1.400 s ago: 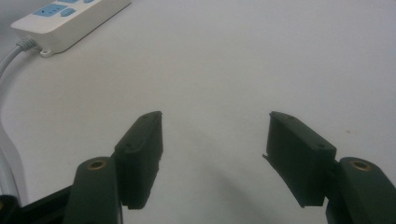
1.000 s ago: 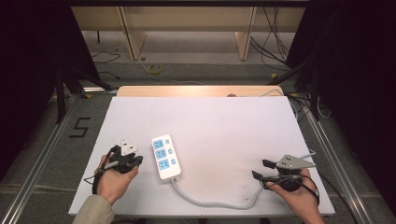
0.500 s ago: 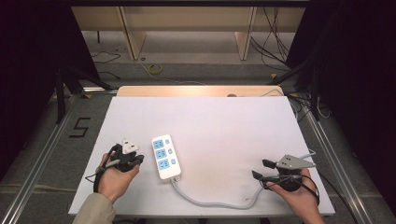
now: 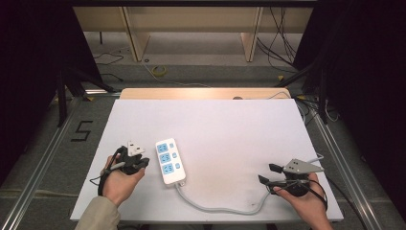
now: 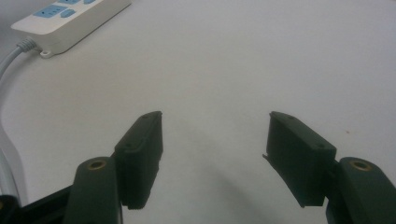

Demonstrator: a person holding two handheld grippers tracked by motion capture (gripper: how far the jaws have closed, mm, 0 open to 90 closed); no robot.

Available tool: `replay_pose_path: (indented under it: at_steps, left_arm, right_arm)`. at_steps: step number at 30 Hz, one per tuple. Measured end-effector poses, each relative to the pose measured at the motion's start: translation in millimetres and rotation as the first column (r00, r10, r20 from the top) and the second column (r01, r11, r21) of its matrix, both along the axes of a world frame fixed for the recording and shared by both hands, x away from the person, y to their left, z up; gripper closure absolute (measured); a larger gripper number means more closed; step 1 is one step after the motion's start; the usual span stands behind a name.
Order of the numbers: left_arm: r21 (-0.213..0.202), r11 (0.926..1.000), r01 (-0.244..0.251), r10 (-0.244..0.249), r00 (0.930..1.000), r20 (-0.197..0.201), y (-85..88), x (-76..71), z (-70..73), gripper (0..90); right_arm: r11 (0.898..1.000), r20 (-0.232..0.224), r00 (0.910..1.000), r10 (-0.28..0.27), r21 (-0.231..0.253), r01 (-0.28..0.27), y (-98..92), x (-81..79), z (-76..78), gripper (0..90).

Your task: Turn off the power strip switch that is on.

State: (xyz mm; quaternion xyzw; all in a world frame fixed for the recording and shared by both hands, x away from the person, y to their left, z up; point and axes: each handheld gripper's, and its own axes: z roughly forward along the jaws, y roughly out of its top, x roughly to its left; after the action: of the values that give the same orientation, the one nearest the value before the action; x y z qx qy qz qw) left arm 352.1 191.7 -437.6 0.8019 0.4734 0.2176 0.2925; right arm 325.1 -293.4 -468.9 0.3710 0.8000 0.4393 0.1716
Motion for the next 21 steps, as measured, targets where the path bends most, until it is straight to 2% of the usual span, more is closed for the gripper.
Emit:
replay_pose_path:
  at_steps: [21]
  left_arm:
    - [0.003, 0.9999, 0.014, -0.014, 0.9999, -0.008, -9.2, 7.6, 0.5, 89.8]
  right_arm:
    - [1.0, 0.0, 1.0, -0.001, 0.004, 0.001, 0.1, 0.0, 0.0, 37.0]
